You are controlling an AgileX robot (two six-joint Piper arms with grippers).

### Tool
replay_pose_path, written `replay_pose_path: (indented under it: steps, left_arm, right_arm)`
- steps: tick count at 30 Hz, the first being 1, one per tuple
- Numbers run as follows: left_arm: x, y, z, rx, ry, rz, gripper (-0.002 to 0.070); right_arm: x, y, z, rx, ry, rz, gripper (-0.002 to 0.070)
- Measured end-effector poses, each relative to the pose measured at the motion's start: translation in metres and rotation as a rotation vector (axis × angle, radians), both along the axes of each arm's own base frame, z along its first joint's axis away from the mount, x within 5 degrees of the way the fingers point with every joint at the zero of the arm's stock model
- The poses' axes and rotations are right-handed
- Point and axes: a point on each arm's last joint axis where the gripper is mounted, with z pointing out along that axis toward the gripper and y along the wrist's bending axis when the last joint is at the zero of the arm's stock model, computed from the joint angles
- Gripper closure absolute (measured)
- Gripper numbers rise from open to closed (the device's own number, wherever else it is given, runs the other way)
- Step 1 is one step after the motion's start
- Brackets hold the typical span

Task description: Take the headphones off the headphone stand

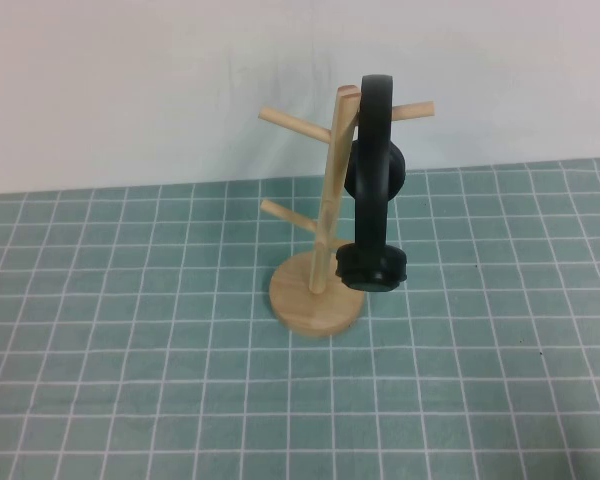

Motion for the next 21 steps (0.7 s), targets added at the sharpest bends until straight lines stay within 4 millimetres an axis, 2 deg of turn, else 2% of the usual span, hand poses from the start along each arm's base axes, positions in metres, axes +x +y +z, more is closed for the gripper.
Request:
replay_pose_path:
  steps: [16,21]
  left_arm:
    - [0.0000,0.0000,0.0000,0.000,0.000,0.000,0.0682]
    - [0.0000,0.0000,0.0000,0.000,0.000,0.000,0.0682]
  right_arm:
    - [0.0000,0.0000,0.0001,0.000,-0.001,0.000,0.0682]
    - [0.0009,0.0005,0.0047,-0.001,-0.052,0.005,0.0682]
